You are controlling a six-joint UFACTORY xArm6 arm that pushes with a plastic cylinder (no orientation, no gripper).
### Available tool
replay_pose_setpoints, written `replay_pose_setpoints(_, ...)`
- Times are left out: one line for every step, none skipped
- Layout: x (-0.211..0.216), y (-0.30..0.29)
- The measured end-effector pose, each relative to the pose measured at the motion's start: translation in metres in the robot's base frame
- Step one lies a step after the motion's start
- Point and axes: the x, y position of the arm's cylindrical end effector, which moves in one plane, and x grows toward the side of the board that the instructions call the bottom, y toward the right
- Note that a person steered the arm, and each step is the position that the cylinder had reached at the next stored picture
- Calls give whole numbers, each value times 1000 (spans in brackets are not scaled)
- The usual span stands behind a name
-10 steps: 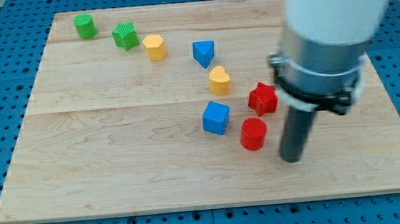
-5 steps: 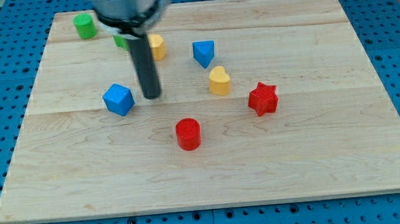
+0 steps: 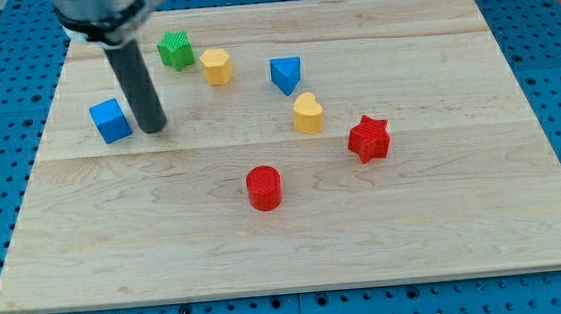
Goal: Push the blue cube to the below the green star
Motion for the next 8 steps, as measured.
replay_pose_setpoints(18,-27)
replay_pose_setpoints(16,-76)
replay_pose_setpoints(-5,-97)
replay_pose_setpoints(-35,-87)
replay_pose_setpoints(-24,-58)
replay_pose_setpoints(-9,-46)
replay_pose_setpoints(-53,-38)
replay_pose_setpoints(-69,-17)
